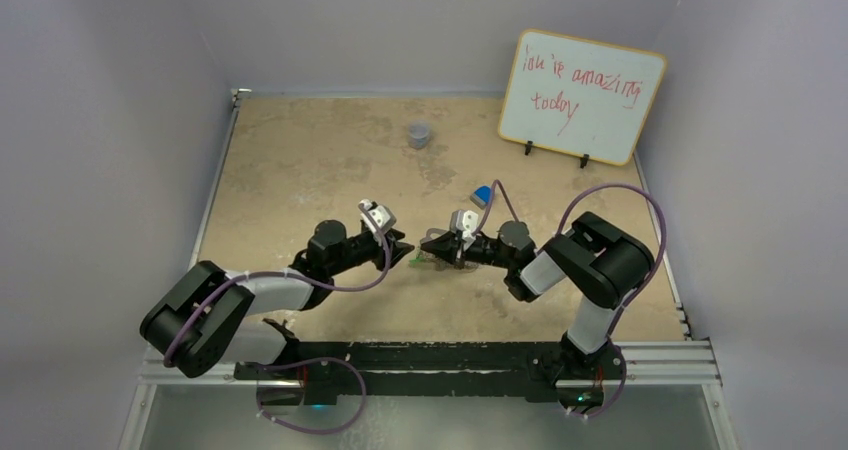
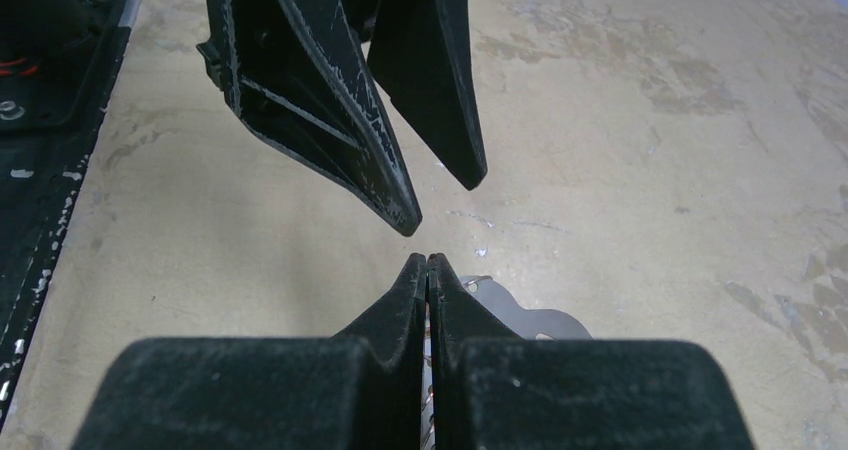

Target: Remove the keys from the keyring

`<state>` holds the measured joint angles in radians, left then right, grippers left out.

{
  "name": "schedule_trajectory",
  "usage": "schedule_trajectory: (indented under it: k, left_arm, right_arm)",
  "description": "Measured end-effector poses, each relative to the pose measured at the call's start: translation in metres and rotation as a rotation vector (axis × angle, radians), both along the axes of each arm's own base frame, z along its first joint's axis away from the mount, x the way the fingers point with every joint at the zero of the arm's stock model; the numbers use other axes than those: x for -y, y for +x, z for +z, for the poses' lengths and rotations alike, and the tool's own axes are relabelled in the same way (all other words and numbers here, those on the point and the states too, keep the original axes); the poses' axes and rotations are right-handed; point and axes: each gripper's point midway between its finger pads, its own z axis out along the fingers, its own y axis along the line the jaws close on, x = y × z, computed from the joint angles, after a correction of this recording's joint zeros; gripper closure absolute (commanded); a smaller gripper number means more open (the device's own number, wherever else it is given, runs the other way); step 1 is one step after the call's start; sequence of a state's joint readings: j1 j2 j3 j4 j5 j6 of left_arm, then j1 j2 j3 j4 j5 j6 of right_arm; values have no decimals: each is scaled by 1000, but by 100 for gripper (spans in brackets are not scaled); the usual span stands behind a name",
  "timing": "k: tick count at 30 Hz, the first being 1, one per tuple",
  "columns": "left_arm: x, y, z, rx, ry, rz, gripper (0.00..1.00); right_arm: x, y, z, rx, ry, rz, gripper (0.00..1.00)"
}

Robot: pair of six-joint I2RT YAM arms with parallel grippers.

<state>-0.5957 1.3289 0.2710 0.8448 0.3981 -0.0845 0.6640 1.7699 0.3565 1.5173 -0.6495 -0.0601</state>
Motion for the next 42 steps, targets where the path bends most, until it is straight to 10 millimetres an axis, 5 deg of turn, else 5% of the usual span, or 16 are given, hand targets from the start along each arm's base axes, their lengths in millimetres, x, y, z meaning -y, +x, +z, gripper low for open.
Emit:
schedule_trajectory:
  k: [10, 23, 42]
  left_arm:
    - [8, -13, -13, 115, 55, -155, 58]
    - [11, -20, -1, 289, 82, -256, 77]
    - [18, -29, 7, 299, 63, -344, 92]
  right_arm:
    - [-3, -6, 12, 41, 20, 58, 100]
    - [-7, -14, 20, 92, 28, 129, 100]
    - [-9, -17, 26, 128, 36, 163, 100]
